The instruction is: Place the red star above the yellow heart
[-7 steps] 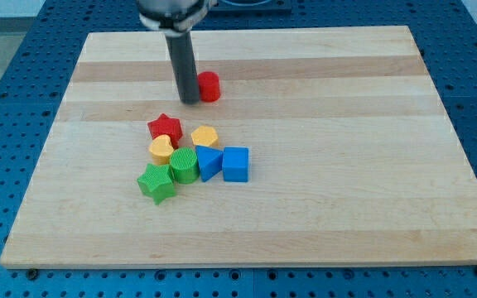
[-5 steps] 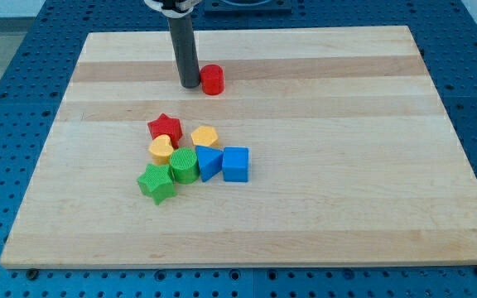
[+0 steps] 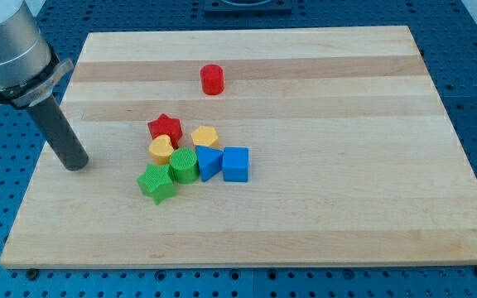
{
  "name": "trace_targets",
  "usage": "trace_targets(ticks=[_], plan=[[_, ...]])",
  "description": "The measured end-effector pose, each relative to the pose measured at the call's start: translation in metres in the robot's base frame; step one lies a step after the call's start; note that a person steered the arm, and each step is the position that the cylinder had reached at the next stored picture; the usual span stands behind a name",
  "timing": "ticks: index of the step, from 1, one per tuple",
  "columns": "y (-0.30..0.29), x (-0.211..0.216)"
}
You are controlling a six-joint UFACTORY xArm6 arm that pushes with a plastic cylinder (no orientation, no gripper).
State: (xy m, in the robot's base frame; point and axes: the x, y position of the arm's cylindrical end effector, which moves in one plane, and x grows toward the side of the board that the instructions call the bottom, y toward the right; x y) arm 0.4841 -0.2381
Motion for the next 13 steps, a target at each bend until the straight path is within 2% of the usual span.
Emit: trace_targets(ticks=[1,2,4,10,11,12,13], plan=[[0.041,0.000],[0.047,0.000],[0.108,-0.006],[0.126,-0.069],[0.125,-0.066],[0.098,-0.022],[0.081,-0.018]])
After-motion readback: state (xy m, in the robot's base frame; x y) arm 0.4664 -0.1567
